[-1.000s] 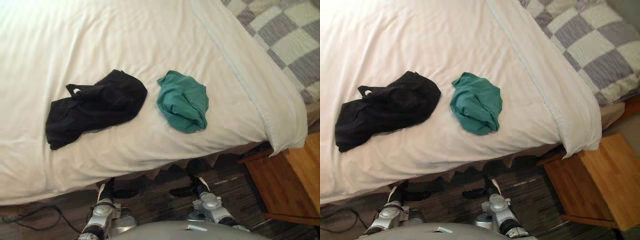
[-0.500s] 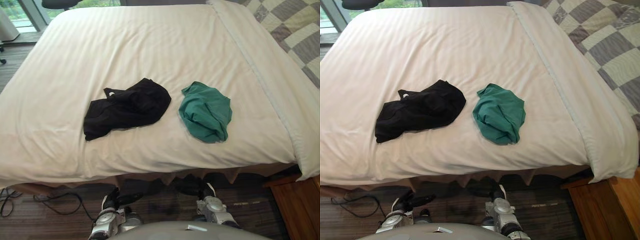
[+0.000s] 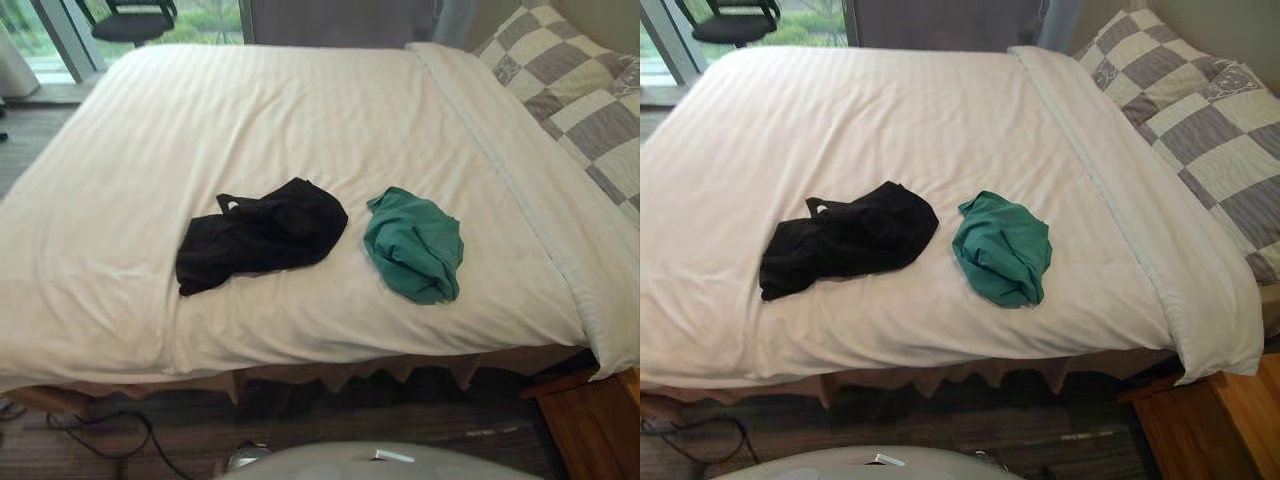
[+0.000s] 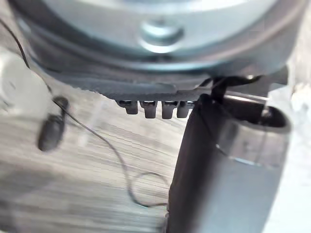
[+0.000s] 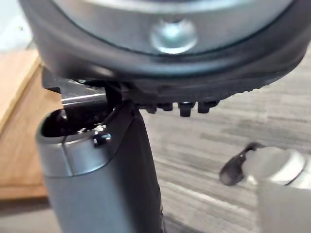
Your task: Tidy up the quilt and then pick up the clothes from the bed and put them into the laundry hamper
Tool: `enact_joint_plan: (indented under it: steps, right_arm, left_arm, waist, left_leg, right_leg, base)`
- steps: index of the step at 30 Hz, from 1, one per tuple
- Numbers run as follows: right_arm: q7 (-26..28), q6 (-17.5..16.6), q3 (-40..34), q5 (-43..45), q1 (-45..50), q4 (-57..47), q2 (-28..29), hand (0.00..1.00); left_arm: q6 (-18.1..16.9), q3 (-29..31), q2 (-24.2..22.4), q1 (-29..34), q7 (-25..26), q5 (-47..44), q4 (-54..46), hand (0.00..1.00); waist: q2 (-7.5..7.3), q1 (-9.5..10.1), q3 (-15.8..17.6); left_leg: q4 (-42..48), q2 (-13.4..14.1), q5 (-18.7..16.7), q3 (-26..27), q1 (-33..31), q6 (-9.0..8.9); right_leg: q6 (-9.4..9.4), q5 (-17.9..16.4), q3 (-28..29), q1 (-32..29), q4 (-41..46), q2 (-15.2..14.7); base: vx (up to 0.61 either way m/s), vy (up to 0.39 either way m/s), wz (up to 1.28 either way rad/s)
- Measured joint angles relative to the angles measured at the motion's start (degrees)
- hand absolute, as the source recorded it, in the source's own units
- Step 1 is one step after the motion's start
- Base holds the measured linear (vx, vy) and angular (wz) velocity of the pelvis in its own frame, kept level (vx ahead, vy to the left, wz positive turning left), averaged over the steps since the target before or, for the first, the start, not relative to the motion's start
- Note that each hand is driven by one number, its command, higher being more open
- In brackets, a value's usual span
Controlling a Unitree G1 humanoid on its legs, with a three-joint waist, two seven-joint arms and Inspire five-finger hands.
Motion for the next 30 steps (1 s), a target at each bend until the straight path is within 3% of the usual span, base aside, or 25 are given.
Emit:
enact_joint_plan:
  steps: [3, 6, 9, 11, 12, 13, 15, 17, 20, 21, 22, 23, 24, 25, 26, 28, 30]
  right_arm:
    - [-2.0, -1.6, -4.3, 3.8, -0.2, -3.8, -3.7, 1.0]
    - [-5.8, -3.5, -2.9, 4.0, -0.3, -16.3, -4.6, 1.0]
    - [-10.8, -6.3, 2.6, 2.1, -0.2, -32.8, -5.2, 1.0]
    - [-13.0, -7.7, 6.6, -4.3, -3.5, -39.4, -9.7, 1.0]
    - [-13.2, -7.7, 7.1, -5.0, -4.1, -39.8, -10.3, 1.0]
    - [-13.4, -8.1, 9.1, -8.2, -7.1, -40.5, -13.0, 1.0]
    - [-13.3, -8.6, 12.1, -12.5, -12.9, -42.1, -15.1, 1.0]
    - [-13.2, -8.6, 14.3, -13.8, -15.4, -44.9, -15.0, 1.0]
    - [-13.3, -7.4, 16.7, -17.1, -15.3, -51.5, -14.7, 1.0]
    - [-13.2, -7.3, 18.1, -19.2, -14.8, -54.4, -14.3, 1.0]
    - [-12.9, -7.3, 19.0, -20.9, -14.8, -56.0, -14.0, 1.0]
    - [-12.0, -7.4, 22.2, -24.4, -15.3, -59.4, -13.6, 1.0]
    - [-10.9, -7.5, 25.2, -26.4, -16.3, -61.4, -13.6, 1.0]
    - [-10.4, -7.5, 26.6, -26.4, -17.4, -61.5, -13.6, 1.0]
    - [-9.4, -7.2, 30.0, -26.3, -20.1, -61.5, -13.6, 1.0]
    - [-8.0, -7.1, 33.2, -26.4, -22.1, -61.8, -13.6, 1.0]
    - [-6.9, -7.0, 35.6, -26.5, -22.3, -62.7, -13.7, 1.0]
  left_arm:
    - [-1.6, 8.9, 8.8, -0.7, 4.2, 0.1, -8.0, 1.0]
    - [-5.9, 10.3, 17.3, 0.1, 9.9, 4.2, -22.3, 1.0]
    - [-11.0, 5.5, 26.1, 0.2, 15.5, 15.2, -35.2, 1.0]
    - [-15.5, -4.3, 33.8, -3.1, 17.8, 22.2, -40.1, 1.0]
    - [-15.8, -5.8, 34.4, -3.8, 18.0, 22.8, -40.4, 1.0]
    - [-16.6, -11.4, 35.6, -6.1, 18.3, 25.0, -41.5, 1.0]
    - [-17.7, -18.8, 33.2, -8.9, 18.6, 26.6, -43.7, 1.0]
    - [-17.4, -21.8, 29.4, -8.9, 18.0, 27.1, -45.6, 1.0]
    - [-17.8, -25.1, 26.5, -9.5, 16.5, 20.2, -52.6, 1.0]
    - [-18.5, -31.1, 19.9, -8.2, 16.6, 20.6, -59.4, 1.0]
    - [-18.1, -33.6, 15.8, -6.6, 16.0, 21.2, -64.3, 1.0]
    - [-17.1, -38.3, 6.0, -2.4, 14.5, 26.0, -72.7, 1.0]
    - [-16.8, -44.3, 0.6, -0.8, 13.2, 30.4, -73.3, 1.0]
    - [-15.4, -47.2, 0.0, -0.8, 12.8, 31.6, -71.9, 1.0]
    - [-11.0, -52.0, 0.1, -1.5, 11.2, 31.9, -67.2, 1.0]
    - [-7.8, -55.6, 0.0, -2.4, 9.9, 32.0, -63.1, 1.0]
    - [-6.7, -57.9, 0.0, -2.8, 8.7, 34.1, -60.9, 1.0]
  waist:
    - [1.15, -0.34, -3.5]
    - [1.31, -0.35, -6.0]
    - [0.88, 0.09, -7.4]
    - [0.37, 0.37, -8.6]
    - [0.38, 0.36, -8.7]
    - [0.69, 0.34, -8.7]
    - [1.32, 0.32, -8.4]
    - [2.1, -0.01, -8.3]
    - [1.28, -0.84, -6.6]
    - [0.97, -0.56, -6.6]
    - [1.42, -0.74, -6.3]
    - [0.5, -1.62, -5.6]
    - [0.11, -2.05, -4.2]
    - [-0.17, -2.57, -3.4]
    - [0.0, -3.95, -3.0]
    - [0.62, -4.73, -2.2]
    - [1.5, -5.22, -1.5]
  left_leg:
    - [0.0, 0.2, 0.0, 0.3, 0.0, -0.2]
    - [0.0, 0.2, 0.0, 0.3, -1.4, -0.41]
    - [0.0, 0.0, 1.3, -0.9, -4.0, -0.69]
    - [0.3, -0.3, 2.1, -2.9, -3.9, -0.5]
    - [0.3, -0.3, 2.1, -3.1, -3.9, -0.49]
    - [0.3, -0.4, 2.3, -3.7, -3.8, -0.44]
    - [0.2, -0.3, 2.6, -3.7, -4.0, -0.38]
    - [0.2, -0.3, 2.7, -3.3, -4.0, -0.39]
    - [0.2, 0.4, 2.7, -2.3, -3.8, -0.44]
    - [0.2, 0.2, 2.6, -1.9, -3.8, -0.49]
    - [0.2, 0.1, 2.5, -1.7, -3.8, -0.5]
    - [0.3, 0.0, 2.3, -0.3, -3.6, -0.49]
    - [0.5, 0.1, 2.4, 0.4, -3.6, -0.39]
    - [1.0, 0.3, 2.4, 0.5, -3.6, -0.39]
    - [1.1, 0.5, 2.4, 1.1, -3.4, -0.39]
    - [0.8, 0.5, 2.2, 2.4, -2.1, -0.36]
    - [0.9, 0.4, 1.8, 3.4, -1.5, -0.28]
  right_leg:
    - [-0.09, -0.5, -0.1, 0.0, 0.0, 0.1]
    - [-0.11, -0.9, -0.2, -1.3, 0.0, 0.1]
    - [0.39, -0.4, -0.3, -3.2, -0.1, 0.1]
    - [0.58, -0.1, 0.1, -2.4, 0.0, 0.1]
    - [0.58, -0.1, 0.1, -2.3, 0.1, 0.1]
    - [0.57, -0.1, 0.6, -1.9, 0.1, 0.2]
    - [0.57, -0.1, 1.6, -2.2, -0.1, 0.3]
    - [0.67, -0.1, 2.3, -2.4, -0.9, 0.5]
    - [0.91, 0.2, 4.2, -3.1, -0.9, 1.1]
    - [0.89, 0.4, 4.7, -3.4, -0.8, 0.9]
    - [0.81, 0.5, 5.1, -3.9, -0.8, 0.8]
    - [0.88, 1.1, 6.4, -4.7, -1.0, 0.7]
    - [0.93, 1.5, 7.3, -5.0, -1.0, 0.8]
    - [0.91, 1.7, 7.6, -5.0, -0.9, 0.8]
    - [0.98, 2.0, 8.2, -5.3, -1.0, 1.0]
    - [1.04, 2.2, 9.6, -5.1, -1.0, 1.1]
    - [0.93, 2.8, 10.7, -5.2, -1.3, 1.1]
  base:
    - [-0.01, 0.0, 0.0]
    - [-0.01, 0.0, 0.04]
    - [0.02, -0.003, 0.17]
    - [0.04, -0.008, 0.39]
    - [0.01, 0.003, 0.37]
    - [-0.03, 0.012, 0.16]
    - [-0.04, 0.01, 0.01]
    - [-0.06, 0.001, -0.22]
    - [-0.03, -0.001, -0.2]
    - [-0.03, 0.014, -0.14]
    - [-0.03, 0.049, -0.35]
    - [-0.01, 0.056, -0.49]
    - [-0.02, 0.047, -0.47]
    - [-0.07, 0.017, -0.33]
    - [-0.07, 0.001, -0.21]
    - [-0.04, 0.012, -0.32]
    - [-0.02, 0.02, -0.28]
